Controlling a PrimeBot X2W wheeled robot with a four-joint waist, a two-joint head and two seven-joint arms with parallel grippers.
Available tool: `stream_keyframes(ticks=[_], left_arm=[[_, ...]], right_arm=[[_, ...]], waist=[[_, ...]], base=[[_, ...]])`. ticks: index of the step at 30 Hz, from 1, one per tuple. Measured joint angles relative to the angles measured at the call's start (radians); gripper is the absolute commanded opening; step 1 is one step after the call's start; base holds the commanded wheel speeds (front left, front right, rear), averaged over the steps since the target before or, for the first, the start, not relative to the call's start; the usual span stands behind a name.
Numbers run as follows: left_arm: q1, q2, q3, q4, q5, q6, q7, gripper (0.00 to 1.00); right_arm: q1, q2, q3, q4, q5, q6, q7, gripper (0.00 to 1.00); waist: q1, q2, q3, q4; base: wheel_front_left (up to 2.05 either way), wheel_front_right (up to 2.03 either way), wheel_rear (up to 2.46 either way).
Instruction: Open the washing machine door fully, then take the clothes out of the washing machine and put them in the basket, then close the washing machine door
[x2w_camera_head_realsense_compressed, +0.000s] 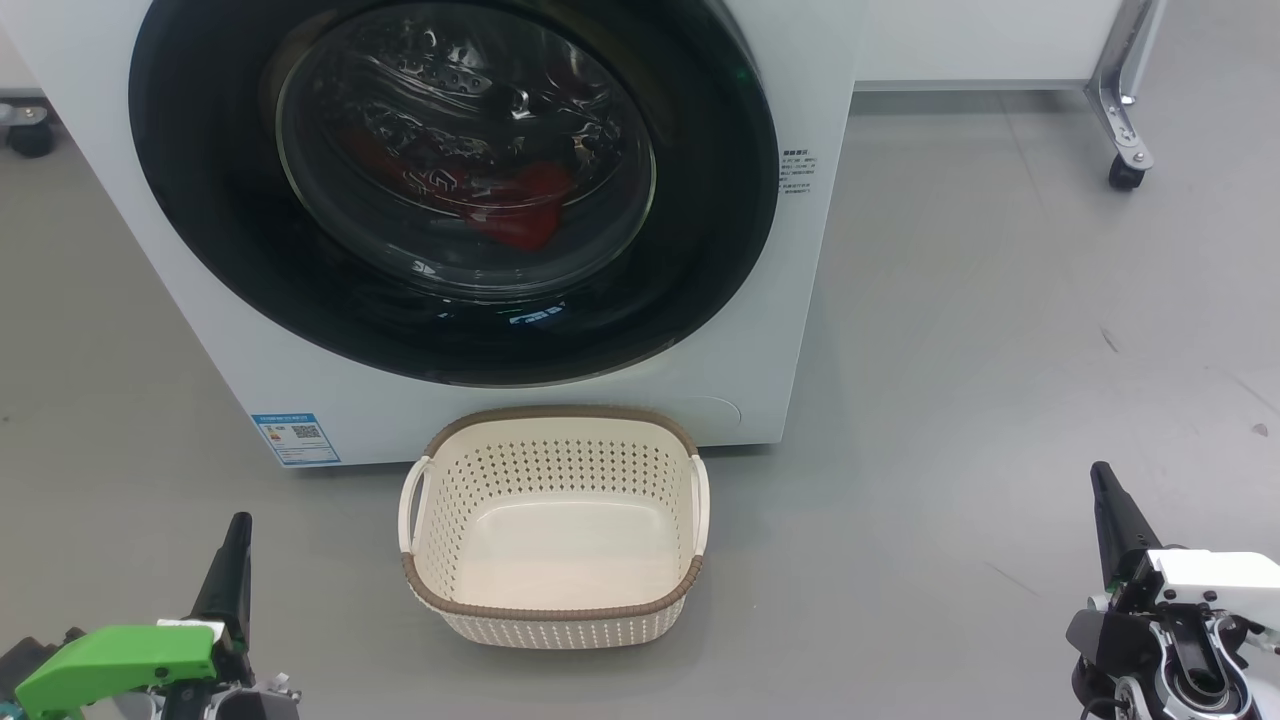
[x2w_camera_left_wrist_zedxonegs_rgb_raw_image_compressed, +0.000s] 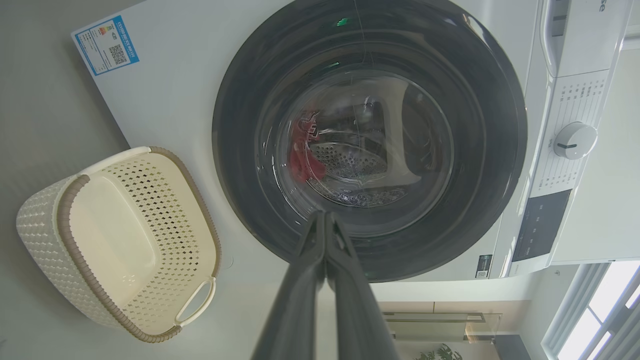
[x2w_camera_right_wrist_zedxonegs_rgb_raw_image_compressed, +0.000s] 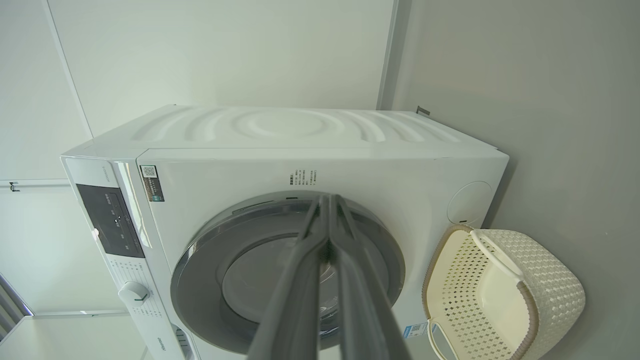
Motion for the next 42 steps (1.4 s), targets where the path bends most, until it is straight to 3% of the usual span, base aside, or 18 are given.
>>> stream_keyframes(ticks=[3, 4, 7, 8, 9, 28, 42], left_arm=[[0.000, 0.000, 0.000, 0.000, 0.000, 0.000, 0.000, 0.00], [0.000, 0.000, 0.000, 0.000, 0.000, 0.000, 0.000, 1.00], [0.009, -0.005, -0.002, 0.018, -0.003, 0.001, -0.001, 1.00], [0.019, -0.011, -0.003, 0.028, -0.003, 0.001, -0.001, 0.00], [0.029, -0.016, -0.005, 0.039, -0.003, 0.001, -0.001, 1.00], [0.047, -0.025, -0.028, 0.026, 0.000, 0.001, -0.021, 1.00], [0.036, -0.017, -0.056, 0.009, 0.062, 0.001, -0.059, 1.00]], right_arm=[[0.000, 0.000, 0.000, 0.000, 0.000, 0.000, 0.000, 0.00], [0.000, 0.000, 0.000, 0.000, 0.000, 0.000, 0.000, 1.00], [0.010, 0.007, 0.001, 0.017, 0.000, -0.001, 0.000, 1.00], [0.021, 0.013, 0.002, 0.029, 0.000, -0.001, 0.000, 0.00], [0.032, 0.019, 0.002, 0.040, 0.000, -0.001, 0.000, 1.00], [0.054, 0.029, 0.011, 0.032, -0.027, -0.001, -0.033, 1.00], [0.045, 0.017, 0.033, 0.022, -0.084, -0.001, -0.078, 1.00]], waist=[[0.0000, 0.0000, 0.000, 0.000], [0.0000, 0.0000, 0.000, 0.000], [0.0000, 0.0000, 0.000, 0.000], [0.0000, 0.0000, 0.000, 0.000], [0.0000, 0.0000, 0.000, 0.000], [0.0000, 0.0000, 0.004, 0.002], [0.0001, 0.0000, 0.004, 0.005]], base=[[0.00, 0.00, 0.00], [0.00, 0.00, 0.00], [0.00, 0.00, 0.00], [0.00, 0.00, 0.00], [0.00, 0.00, 0.00], [0.00, 0.00, 0.00], [0.00, 0.00, 0.00]])
